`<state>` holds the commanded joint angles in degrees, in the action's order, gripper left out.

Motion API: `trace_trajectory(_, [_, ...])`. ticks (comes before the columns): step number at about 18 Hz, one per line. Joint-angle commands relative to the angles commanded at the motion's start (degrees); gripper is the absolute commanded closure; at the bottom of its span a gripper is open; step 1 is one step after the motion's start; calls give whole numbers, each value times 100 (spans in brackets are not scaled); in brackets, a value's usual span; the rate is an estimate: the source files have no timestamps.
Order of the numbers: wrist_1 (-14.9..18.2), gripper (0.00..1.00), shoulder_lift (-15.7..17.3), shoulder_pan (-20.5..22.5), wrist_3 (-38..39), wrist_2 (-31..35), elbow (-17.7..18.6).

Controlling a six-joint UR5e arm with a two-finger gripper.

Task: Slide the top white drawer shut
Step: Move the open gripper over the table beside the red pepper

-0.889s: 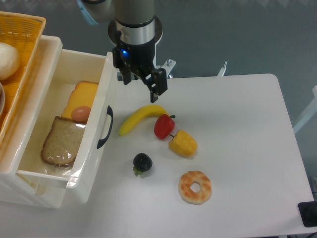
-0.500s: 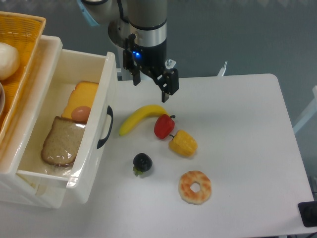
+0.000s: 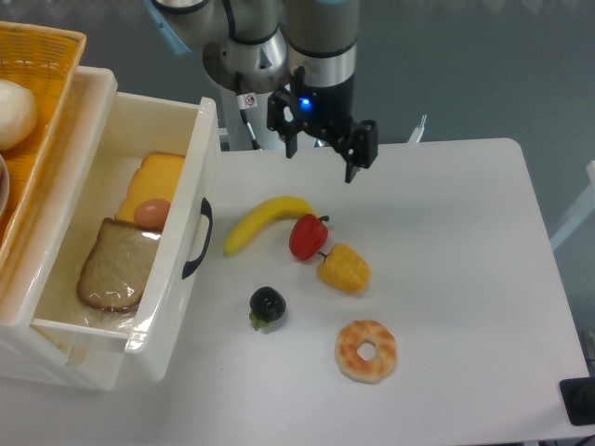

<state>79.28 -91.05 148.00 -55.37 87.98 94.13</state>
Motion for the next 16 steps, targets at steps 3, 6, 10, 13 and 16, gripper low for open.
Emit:
trace_trajectory(3, [0, 0, -158, 237, 9, 9, 88])
trace_trajectory(6, [-9, 0, -439, 397, 612, 17, 62])
trace_trajectory(10, [-219, 0, -1028, 370, 2063, 193, -167])
trace_trajectory(13, [-343, 0, -1213, 318, 2310, 149, -149])
trace_trajectory(16, [-343, 0, -1432, 160, 2382, 53, -158])
